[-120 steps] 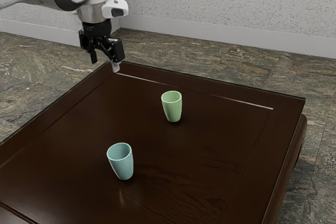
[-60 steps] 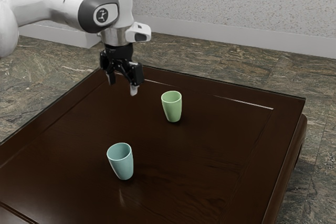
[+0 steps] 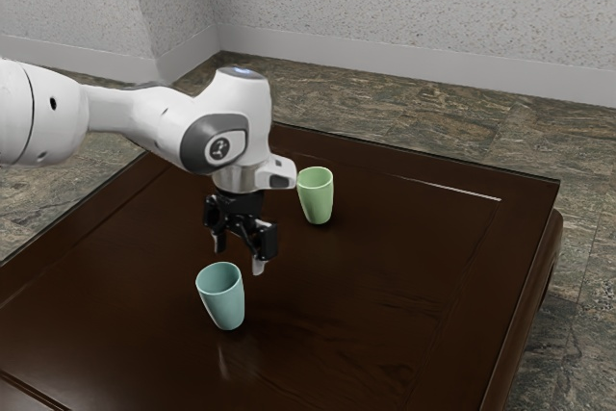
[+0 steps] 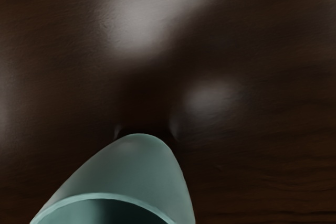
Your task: Place the left cup onto the right cup
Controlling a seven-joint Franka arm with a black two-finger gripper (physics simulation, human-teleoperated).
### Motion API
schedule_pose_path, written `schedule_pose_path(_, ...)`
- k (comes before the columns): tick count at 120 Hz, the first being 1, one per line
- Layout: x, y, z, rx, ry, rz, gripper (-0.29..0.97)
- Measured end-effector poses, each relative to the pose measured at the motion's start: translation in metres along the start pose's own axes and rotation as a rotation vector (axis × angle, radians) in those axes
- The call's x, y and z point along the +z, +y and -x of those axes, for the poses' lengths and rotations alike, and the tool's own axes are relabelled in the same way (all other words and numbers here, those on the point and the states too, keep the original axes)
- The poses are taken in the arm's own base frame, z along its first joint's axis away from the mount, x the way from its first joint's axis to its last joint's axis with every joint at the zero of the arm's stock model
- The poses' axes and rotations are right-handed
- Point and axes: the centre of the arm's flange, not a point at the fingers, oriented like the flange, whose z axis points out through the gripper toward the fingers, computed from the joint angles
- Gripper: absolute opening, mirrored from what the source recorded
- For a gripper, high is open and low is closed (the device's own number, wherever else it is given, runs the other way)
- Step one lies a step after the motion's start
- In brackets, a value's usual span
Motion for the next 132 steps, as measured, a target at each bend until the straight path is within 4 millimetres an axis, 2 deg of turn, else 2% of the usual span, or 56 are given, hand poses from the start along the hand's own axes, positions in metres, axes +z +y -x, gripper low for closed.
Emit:
schedule_pose_path(8,0.01,0.002,-0.001,-0.004,0.005,0.003,0.68)
schedule_pose_path(24,0.012,0.007,-0.005,-0.004,0.035,0.005,0.68)
schedule_pose_path(46,0.008,0.011,-0.008,-0.008,0.064,0.006,0.68)
schedule_pose_path(62,-0.004,0.019,-0.007,0.001,0.092,0.004,0.68)
schedule_pose_path(78,-0.014,0.018,-0.004,-0.004,0.109,0.004,0.68)
schedule_pose_path(106,-0.017,0.016,-0.003,-0.018,0.112,0.006,0.68)
schedule_pose_path(118,-0.029,0.018,0.006,-0.018,0.127,0.005,0.68)
schedule_pose_path(132,-0.044,0.024,0.026,-0.013,0.146,0.001,0.68)
